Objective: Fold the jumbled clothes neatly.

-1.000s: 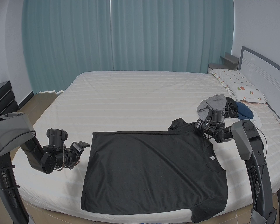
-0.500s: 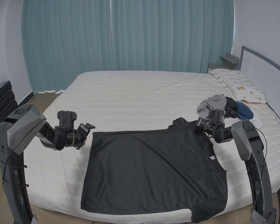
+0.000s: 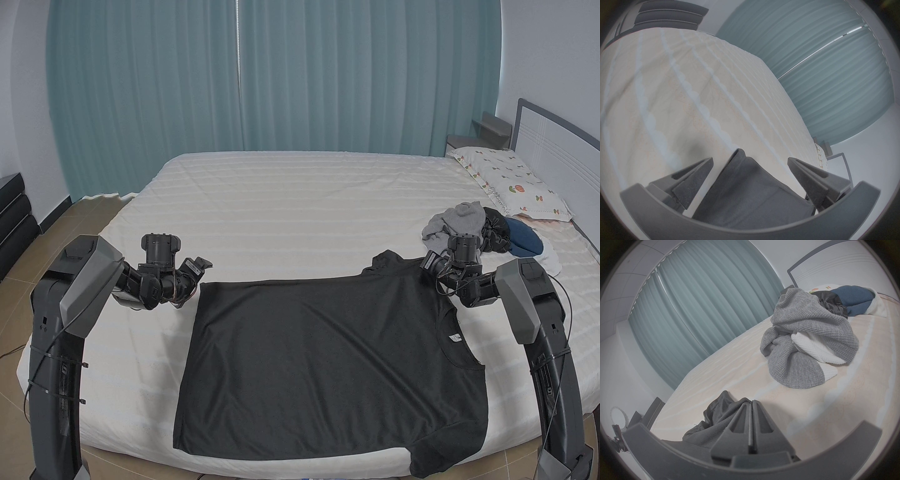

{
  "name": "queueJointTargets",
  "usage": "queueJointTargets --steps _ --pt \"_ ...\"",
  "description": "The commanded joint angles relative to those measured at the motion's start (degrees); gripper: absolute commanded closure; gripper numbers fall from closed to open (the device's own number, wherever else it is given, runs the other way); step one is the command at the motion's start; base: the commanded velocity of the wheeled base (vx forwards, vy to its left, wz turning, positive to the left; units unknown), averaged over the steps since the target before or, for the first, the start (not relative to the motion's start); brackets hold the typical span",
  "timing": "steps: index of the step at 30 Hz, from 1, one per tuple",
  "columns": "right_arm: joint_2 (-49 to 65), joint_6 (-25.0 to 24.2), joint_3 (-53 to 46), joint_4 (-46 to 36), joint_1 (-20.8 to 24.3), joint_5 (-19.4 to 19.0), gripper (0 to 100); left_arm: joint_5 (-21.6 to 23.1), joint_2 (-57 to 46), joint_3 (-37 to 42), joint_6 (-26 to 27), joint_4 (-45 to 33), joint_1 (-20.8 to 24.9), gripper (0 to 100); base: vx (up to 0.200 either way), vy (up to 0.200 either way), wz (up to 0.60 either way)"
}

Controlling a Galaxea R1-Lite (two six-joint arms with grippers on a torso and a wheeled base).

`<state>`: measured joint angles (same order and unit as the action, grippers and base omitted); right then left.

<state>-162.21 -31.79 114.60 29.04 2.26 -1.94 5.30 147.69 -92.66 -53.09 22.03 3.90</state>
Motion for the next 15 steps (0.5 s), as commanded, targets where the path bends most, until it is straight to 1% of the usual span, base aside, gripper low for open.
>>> queueJointTargets --steps 1,5,6,8,9,15 --pt "0.14 -0.02 -0.01 -0.03 0.03 0.00 100 -0.12 4.27 -3.58 0.97 -0.14 0.58 0 0.000 0.000 0.00" --pt "0.14 -0.11 -0.01 -0.03 0.47 0.00 100 -0.12 5.33 -5.86 1.15 -1.81 1.20 0 0.000 0.000 0.00" --pt "0.05 -0.11 -0.01 0.05 0.56 0.00 100 -0.12 5.68 -6.74 1.15 -2.60 1.28 100 0.000 0.000 0.00" --pt "0.05 -0.11 -0.01 0.05 0.56 0.00 100 -0.12 5.77 -7.10 1.15 -2.87 1.37 100 0.000 0.000 0.00" --pt "-0.04 -0.11 -0.01 0.14 0.73 0.00 100 -0.29 6.21 -8.33 1.32 -4.27 1.64 100 0.000 0.000 0.00" --pt "-0.13 -0.11 -0.01 1.81 0.38 0.27 100 -4.07 6.73 -11.05 1.15 -4.36 1.55 100 0.000 0.000 0.00"
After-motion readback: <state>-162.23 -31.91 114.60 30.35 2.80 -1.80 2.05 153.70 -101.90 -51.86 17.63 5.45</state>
